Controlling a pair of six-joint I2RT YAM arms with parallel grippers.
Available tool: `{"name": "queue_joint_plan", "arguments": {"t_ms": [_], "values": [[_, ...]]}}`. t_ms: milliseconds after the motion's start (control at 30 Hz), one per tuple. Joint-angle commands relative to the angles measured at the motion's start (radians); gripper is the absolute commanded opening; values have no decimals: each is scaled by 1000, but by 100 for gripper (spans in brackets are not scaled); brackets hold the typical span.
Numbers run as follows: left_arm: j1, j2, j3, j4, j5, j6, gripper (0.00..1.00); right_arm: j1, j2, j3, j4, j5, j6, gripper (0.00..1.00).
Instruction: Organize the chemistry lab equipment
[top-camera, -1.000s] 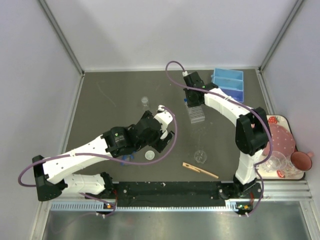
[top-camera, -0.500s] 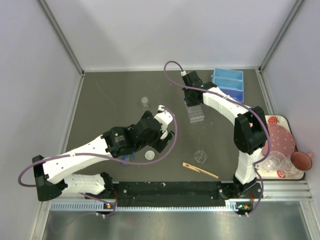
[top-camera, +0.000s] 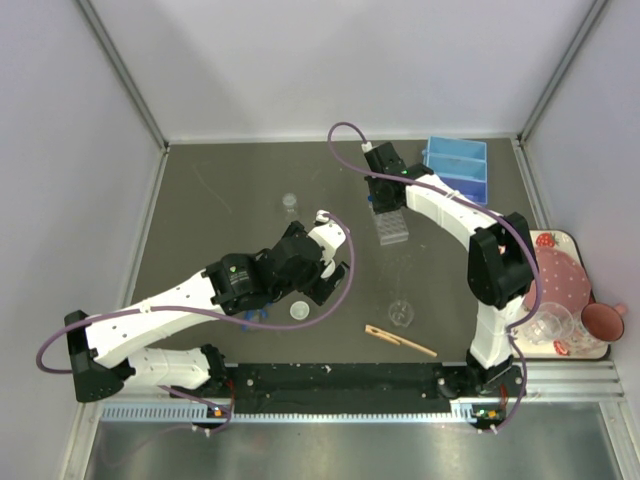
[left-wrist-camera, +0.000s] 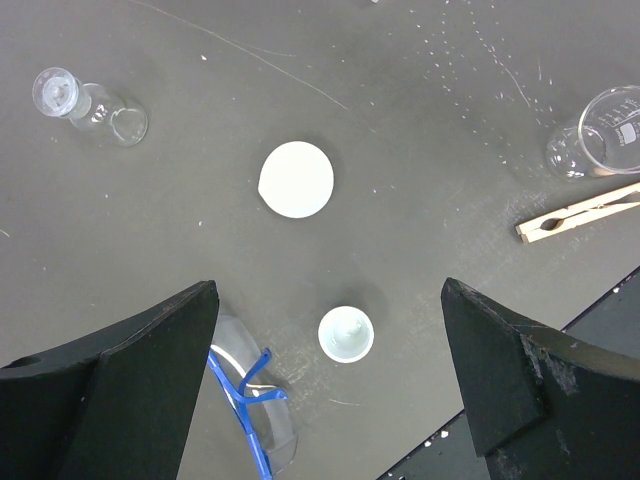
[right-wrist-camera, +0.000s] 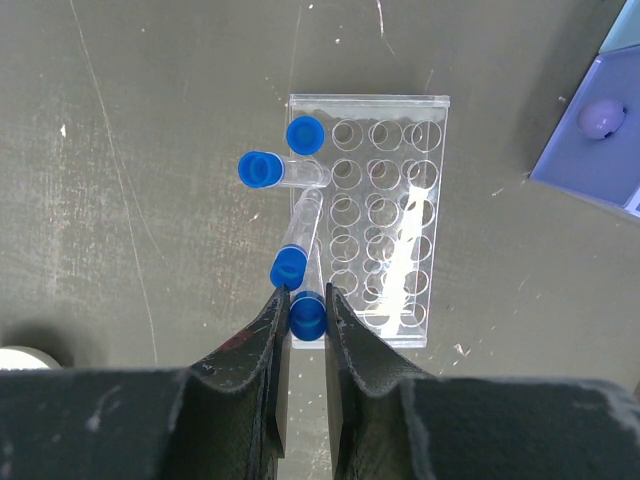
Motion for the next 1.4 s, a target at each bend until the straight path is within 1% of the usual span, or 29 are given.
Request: {"name": "queue_joint_plan", "arguments": {"t_ms": [0, 533, 1133, 1367], "values": [[5, -9, -4, 43, -6, -13, 99, 12, 45, 8, -42, -1, -7, 0], [5, -6, -6, 43, -8, -13, 99, 12, 58, -18, -21, -7, 4, 0], [7, 1, -3, 45, -8, -14, 99, 13, -43, -57, -18, 25, 2, 0], [7, 0, -4, 45, -8, -14, 99, 13, -48, -57, -18, 23, -1, 0]]}}
